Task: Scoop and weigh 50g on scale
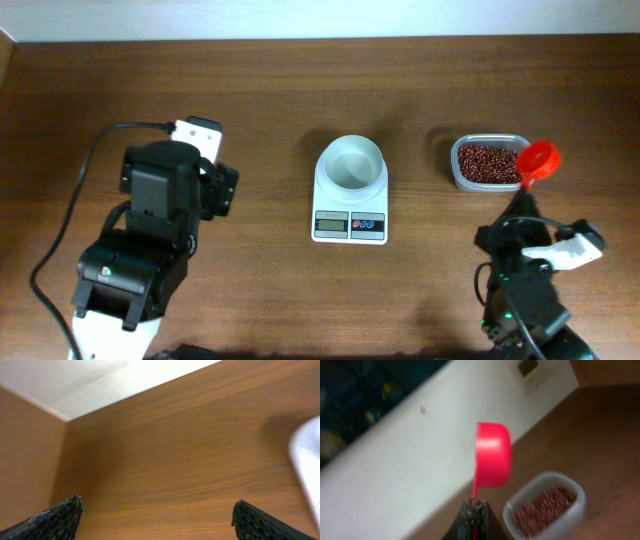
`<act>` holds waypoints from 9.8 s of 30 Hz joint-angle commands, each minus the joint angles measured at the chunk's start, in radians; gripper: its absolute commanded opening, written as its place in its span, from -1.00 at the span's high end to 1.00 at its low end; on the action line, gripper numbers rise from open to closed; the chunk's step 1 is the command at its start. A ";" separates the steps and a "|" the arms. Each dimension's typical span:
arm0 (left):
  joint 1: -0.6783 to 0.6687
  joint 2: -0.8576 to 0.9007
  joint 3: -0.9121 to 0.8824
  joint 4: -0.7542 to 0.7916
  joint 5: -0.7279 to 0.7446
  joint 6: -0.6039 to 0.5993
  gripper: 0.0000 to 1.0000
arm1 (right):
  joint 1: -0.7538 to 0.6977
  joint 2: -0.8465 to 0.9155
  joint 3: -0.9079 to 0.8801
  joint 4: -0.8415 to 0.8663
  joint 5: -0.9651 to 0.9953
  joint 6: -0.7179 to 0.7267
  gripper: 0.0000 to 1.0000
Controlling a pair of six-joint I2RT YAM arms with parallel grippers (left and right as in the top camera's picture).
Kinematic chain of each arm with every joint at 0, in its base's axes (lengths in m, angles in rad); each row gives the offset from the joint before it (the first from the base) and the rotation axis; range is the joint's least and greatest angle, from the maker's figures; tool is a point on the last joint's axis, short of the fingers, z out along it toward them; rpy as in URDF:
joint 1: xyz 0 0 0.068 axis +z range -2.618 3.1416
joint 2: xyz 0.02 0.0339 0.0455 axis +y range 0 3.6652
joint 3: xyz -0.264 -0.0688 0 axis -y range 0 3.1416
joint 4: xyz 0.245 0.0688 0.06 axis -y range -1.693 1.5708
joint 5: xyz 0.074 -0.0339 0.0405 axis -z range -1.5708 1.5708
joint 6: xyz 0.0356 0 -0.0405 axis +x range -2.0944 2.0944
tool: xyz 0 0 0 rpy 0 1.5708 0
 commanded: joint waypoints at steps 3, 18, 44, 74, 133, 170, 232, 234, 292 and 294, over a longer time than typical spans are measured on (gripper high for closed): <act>0.117 0.036 0.006 -0.021 -0.113 0.012 -0.98 | -0.184 0.008 0.080 0.058 -0.339 0.145 0.92; 0.200 0.169 0.006 -0.064 1.205 -0.071 -0.99 | -0.322 0.035 0.105 -0.378 -1.020 0.078 0.92; -0.564 0.386 -0.513 0.695 0.116 -1.271 1.00 | -0.324 0.058 0.105 -0.409 -0.894 0.063 0.92; -0.566 0.683 -0.360 0.734 0.232 -1.099 1.00 | -0.324 0.153 0.105 -0.408 -0.894 0.063 0.92; -0.565 0.776 -0.360 0.729 0.222 -1.204 1.00 | -0.324 0.152 0.105 -0.417 -0.901 0.063 0.92; -0.565 0.729 -0.303 0.688 0.177 -1.125 1.00 | -0.324 0.153 0.105 -0.419 -0.917 0.063 0.92; -0.586 0.787 -0.302 0.628 0.241 -1.228 1.00 | -0.324 0.153 0.105 -0.442 -0.924 0.063 0.92; -0.586 0.787 -0.302 0.620 0.241 -1.239 1.00 | -0.324 0.153 0.105 -0.442 -0.924 0.063 0.92; 0.016 -0.026 0.008 -0.113 0.585 0.084 -0.98 | -0.324 0.153 0.105 -0.442 -0.921 0.063 0.92; 0.055 -0.033 0.008 -0.164 0.530 0.083 -0.98 | -0.324 0.153 0.105 -0.442 -0.925 0.063 0.92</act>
